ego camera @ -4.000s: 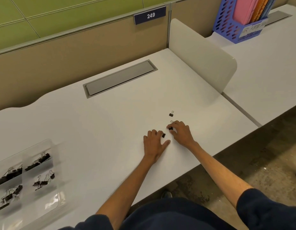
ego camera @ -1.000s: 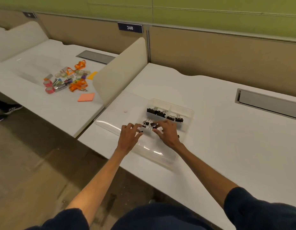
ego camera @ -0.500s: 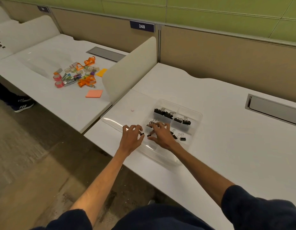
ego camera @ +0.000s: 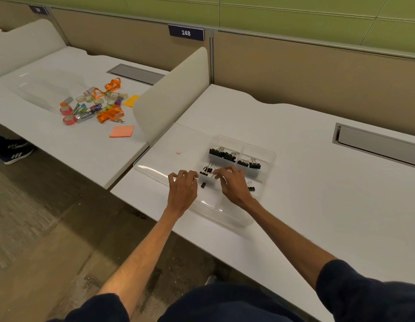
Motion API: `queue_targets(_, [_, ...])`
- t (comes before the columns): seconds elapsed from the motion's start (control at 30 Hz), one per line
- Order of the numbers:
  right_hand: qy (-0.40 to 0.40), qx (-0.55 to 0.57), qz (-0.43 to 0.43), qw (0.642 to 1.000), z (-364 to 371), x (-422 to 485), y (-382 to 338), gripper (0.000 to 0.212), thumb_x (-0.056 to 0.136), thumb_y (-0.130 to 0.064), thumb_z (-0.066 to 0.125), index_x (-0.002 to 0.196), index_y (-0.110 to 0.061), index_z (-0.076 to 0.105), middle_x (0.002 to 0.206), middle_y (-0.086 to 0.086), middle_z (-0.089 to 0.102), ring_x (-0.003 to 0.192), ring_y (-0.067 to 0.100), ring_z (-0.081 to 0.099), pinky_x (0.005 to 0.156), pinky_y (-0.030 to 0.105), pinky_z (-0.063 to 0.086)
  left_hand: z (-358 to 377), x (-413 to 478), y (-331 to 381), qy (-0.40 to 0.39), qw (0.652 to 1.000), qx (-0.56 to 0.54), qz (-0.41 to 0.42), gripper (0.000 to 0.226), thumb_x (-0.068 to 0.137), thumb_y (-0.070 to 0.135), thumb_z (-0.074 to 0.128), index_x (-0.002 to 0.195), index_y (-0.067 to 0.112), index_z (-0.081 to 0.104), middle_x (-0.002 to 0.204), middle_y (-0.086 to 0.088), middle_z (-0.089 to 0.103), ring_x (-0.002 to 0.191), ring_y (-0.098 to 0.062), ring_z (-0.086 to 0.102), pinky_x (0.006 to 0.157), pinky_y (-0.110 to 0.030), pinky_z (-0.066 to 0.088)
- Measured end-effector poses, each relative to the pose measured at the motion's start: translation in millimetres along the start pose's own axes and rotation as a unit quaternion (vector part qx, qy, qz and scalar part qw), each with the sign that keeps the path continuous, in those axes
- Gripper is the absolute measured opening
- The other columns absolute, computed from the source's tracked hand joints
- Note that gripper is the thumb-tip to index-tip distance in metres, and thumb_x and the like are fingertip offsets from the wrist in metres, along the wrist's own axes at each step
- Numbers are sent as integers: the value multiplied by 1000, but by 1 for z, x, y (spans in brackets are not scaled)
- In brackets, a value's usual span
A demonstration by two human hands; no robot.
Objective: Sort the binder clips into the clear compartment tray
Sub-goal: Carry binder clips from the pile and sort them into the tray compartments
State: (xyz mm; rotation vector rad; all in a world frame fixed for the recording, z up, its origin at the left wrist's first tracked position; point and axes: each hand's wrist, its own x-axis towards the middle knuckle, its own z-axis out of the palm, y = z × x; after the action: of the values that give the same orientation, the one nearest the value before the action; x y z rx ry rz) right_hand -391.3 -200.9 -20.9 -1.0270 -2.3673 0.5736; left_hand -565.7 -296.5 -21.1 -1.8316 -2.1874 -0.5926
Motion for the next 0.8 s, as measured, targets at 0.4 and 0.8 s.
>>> queue_targets(0.4, [84, -38, 63, 994, -51, -21, 42, 30, 85, -1, 52, 106, -16, 67, 108, -1, 68, 105, 25, 56, 84, 44, 43, 17, 34, 67, 13, 997, -44, 58, 16, 93, 11, 45, 97, 19, 58, 94, 5, 59, 88, -18, 56, 78, -36, 38])
queue_targets(0.8, [190, -62, 191, 961, -126, -104, 115, 24, 91, -9, 49, 107, -22, 61, 109, -9, 61, 104, 15, 52, 80, 31, 31, 41, 51, 187, -31, 975, -124, 183, 14, 93, 16, 44, 97, 20, 57, 95, 4, 58, 88, -18, 55, 72, -37, 40])
